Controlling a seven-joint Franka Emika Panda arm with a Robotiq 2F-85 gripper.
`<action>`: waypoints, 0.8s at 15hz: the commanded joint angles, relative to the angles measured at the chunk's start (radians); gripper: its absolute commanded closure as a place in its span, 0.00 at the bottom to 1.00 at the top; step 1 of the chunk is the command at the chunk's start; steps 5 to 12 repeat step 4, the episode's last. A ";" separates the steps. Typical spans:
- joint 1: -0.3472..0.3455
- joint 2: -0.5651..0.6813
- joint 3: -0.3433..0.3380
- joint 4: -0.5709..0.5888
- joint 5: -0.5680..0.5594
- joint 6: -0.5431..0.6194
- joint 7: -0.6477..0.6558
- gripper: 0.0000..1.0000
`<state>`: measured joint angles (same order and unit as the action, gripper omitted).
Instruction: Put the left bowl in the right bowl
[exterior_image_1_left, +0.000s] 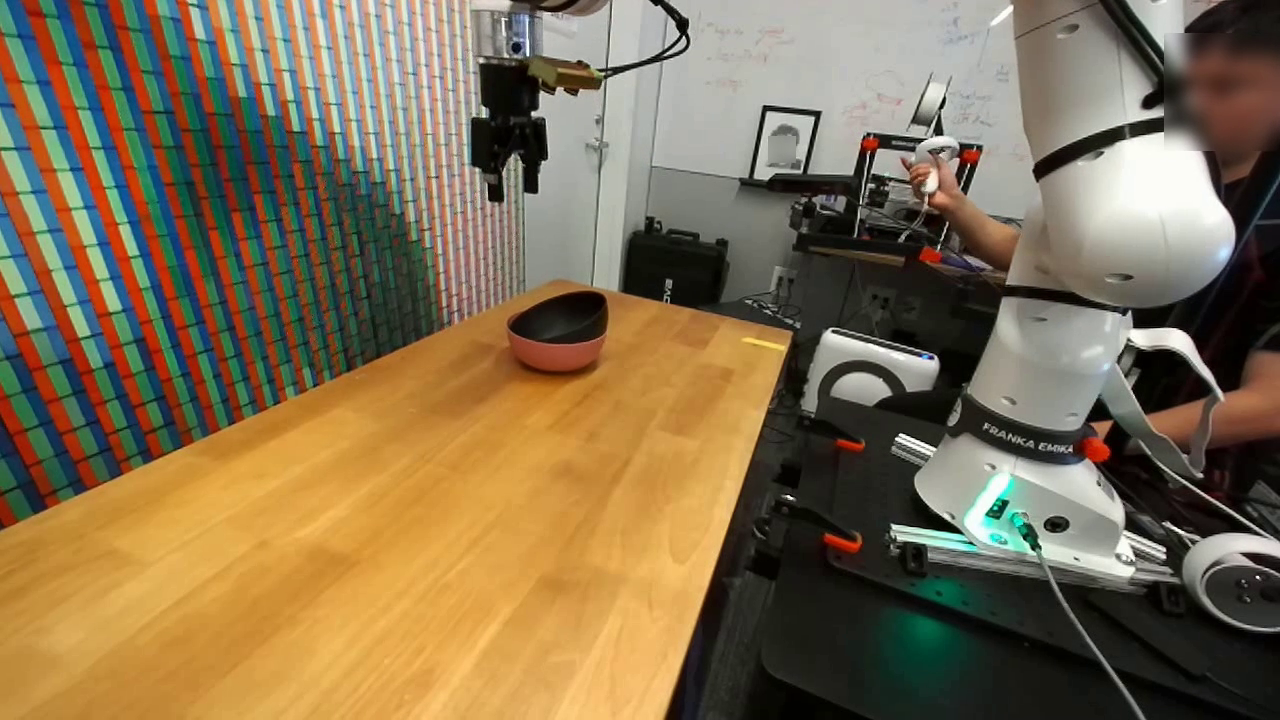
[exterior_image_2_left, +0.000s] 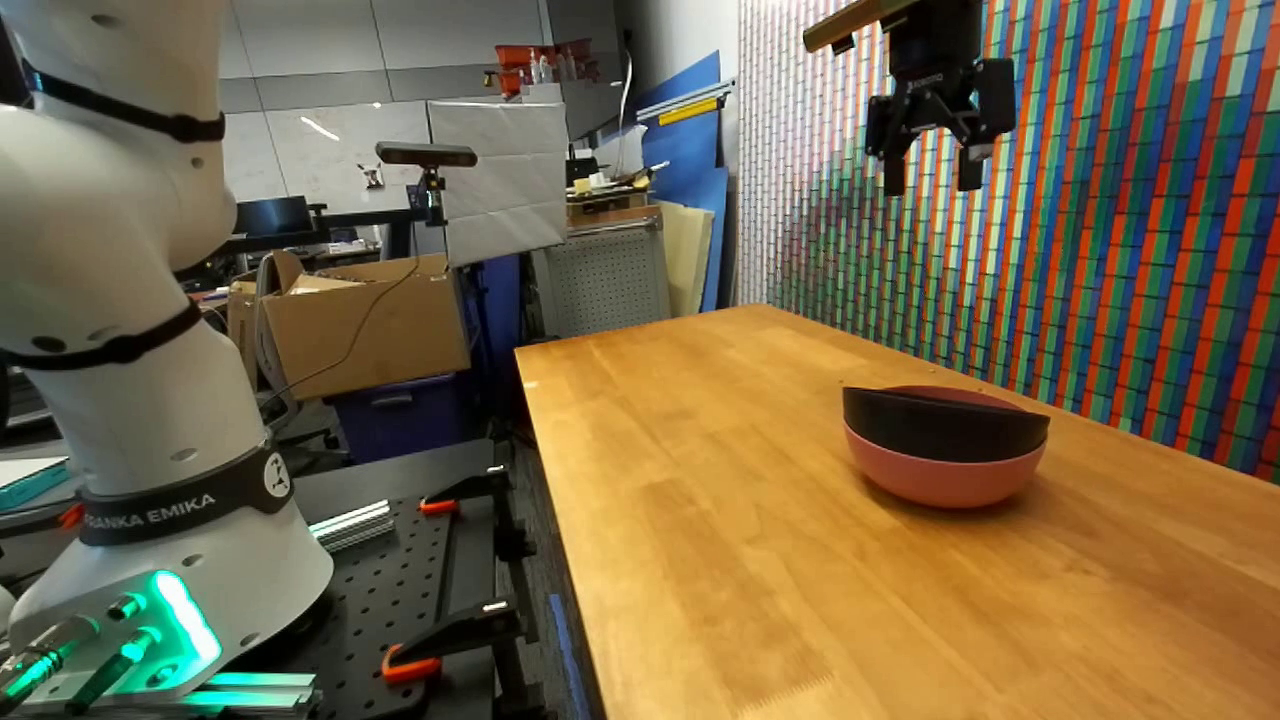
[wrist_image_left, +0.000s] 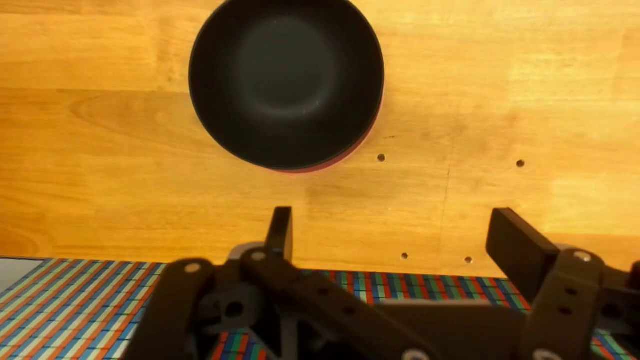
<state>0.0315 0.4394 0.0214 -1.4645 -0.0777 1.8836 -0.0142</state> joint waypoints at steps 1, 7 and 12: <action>0.006 0.005 -0.003 0.014 -0.009 -0.025 0.000 0.00; 0.010 0.013 -0.003 0.033 -0.021 -0.052 0.000 0.00; 0.010 0.013 -0.003 0.033 -0.021 -0.052 0.000 0.00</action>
